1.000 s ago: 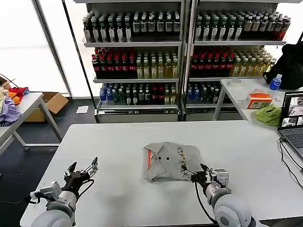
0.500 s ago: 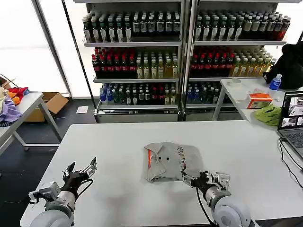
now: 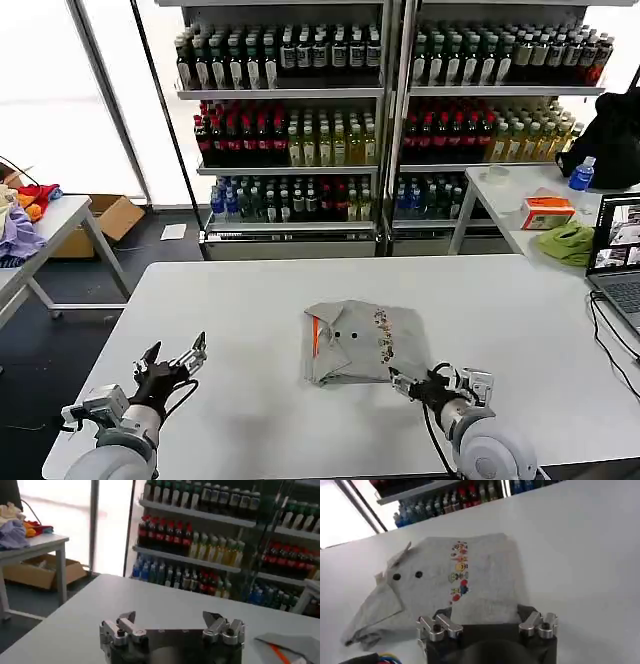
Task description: Fold and organize the clothes.
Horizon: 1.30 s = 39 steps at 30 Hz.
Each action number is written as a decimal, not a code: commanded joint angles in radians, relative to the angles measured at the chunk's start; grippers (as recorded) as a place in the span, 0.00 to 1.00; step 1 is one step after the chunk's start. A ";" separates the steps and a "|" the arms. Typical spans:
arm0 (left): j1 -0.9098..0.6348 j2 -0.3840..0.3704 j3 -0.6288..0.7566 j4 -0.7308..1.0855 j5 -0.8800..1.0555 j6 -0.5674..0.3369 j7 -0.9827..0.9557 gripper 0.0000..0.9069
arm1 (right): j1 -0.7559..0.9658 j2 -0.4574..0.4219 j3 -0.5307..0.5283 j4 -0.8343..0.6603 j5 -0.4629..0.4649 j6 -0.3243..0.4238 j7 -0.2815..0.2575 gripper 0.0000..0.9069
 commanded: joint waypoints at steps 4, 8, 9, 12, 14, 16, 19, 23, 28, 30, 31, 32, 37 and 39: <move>0.020 -0.021 -0.012 -0.022 0.021 -0.040 0.003 1.00 | -0.024 0.012 0.120 0.121 -0.185 0.003 -0.066 1.00; 0.036 -0.045 -0.017 -0.041 0.083 -0.101 0.025 1.00 | -0.058 0.003 0.216 0.119 -0.764 0.083 -0.200 1.00; 0.039 -0.049 -0.014 -0.042 0.101 -0.116 0.031 1.00 | -0.066 0.006 0.251 0.109 -0.834 0.112 -0.227 1.00; 0.037 -0.060 -0.007 -0.037 0.151 -0.150 0.051 1.00 | -0.116 0.010 0.321 0.097 -0.963 0.161 -0.279 1.00; 0.030 -0.062 -0.005 -0.026 0.166 -0.159 0.056 1.00 | -0.130 0.008 0.334 0.079 -0.951 0.160 -0.277 1.00; 0.025 -0.063 -0.004 -0.015 0.187 -0.165 0.061 1.00 | -0.135 0.004 0.336 0.063 -0.899 0.151 -0.270 1.00; 0.017 -0.064 -0.013 -0.008 0.230 -0.127 0.048 1.00 | -0.133 0.006 0.334 0.062 -0.708 0.084 -0.232 1.00; 0.019 -0.051 -0.015 0.003 0.202 -0.142 0.049 1.00 | -0.113 0.042 0.329 0.052 -0.677 0.081 -0.206 1.00; 0.025 -0.045 -0.019 0.000 0.194 -0.145 0.058 1.00 | -0.111 0.060 0.317 0.064 -0.685 0.080 -0.203 1.00; 0.025 -0.044 -0.019 -0.001 0.194 -0.145 0.058 1.00 | -0.113 0.061 0.315 0.066 -0.688 0.080 -0.203 1.00; 0.025 -0.044 -0.019 -0.002 0.193 -0.146 0.058 1.00 | -0.115 0.062 0.315 0.070 -0.688 0.080 -0.203 1.00; 0.024 -0.044 -0.019 -0.002 0.193 -0.146 0.059 1.00 | -0.116 0.062 0.317 0.071 -0.687 0.080 -0.203 1.00; 0.020 -0.048 -0.020 -0.001 0.211 -0.141 0.055 1.00 | -0.121 0.060 0.322 0.083 -0.692 0.082 -0.202 1.00; 0.020 -0.053 -0.025 -0.011 0.224 -0.124 0.053 1.00 | -0.125 0.061 0.324 0.090 -0.702 0.084 -0.203 1.00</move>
